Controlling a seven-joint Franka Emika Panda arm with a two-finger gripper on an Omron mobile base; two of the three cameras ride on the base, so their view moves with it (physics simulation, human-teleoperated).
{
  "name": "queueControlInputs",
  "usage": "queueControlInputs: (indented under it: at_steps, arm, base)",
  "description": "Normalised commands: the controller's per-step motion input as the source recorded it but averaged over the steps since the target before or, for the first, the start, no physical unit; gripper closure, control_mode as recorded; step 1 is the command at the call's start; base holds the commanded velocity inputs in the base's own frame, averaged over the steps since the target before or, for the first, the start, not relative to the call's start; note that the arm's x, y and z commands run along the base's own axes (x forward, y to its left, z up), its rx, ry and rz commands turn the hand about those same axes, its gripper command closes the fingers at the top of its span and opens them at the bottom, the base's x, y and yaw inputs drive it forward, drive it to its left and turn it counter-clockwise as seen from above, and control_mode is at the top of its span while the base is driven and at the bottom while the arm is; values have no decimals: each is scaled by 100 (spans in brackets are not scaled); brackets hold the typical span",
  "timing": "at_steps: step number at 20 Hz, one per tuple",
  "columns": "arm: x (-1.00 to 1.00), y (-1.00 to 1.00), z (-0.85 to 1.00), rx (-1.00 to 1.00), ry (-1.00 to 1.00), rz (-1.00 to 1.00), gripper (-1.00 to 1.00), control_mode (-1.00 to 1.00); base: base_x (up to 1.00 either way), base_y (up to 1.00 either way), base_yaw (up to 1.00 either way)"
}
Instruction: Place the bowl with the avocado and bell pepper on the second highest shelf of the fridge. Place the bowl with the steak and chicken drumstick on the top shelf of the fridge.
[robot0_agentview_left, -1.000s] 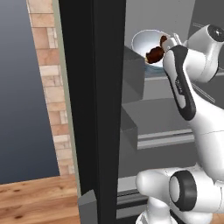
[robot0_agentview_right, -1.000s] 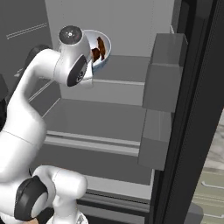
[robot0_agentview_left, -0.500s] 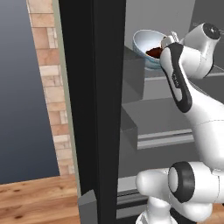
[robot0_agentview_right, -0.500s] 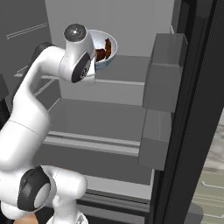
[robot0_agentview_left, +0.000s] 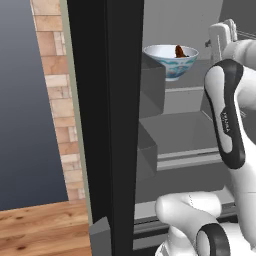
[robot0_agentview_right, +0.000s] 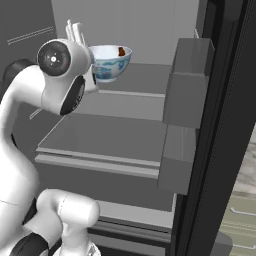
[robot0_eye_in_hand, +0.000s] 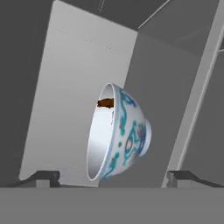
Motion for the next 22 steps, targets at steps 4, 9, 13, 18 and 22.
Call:
queueControlInputs:
  at_steps: [4,9,13,18,22]
  arm:
    - [-100,0,-7,-6,-11,5,-100,-100]
    - [-100,26,-94,-39,28,21,-100,-100]
    - [-100,52,-100,-58,52,36,-100,-100]
    - [-24,40,-57,-48,36,22,-100,-100]
    - [-8,0,-3,-5,1,0,-100,-100]
  base:
    - [0,0,0]
    - [0,0,0]
    - [0,0,0]
    - [0,0,0]
    - [0,0,0]
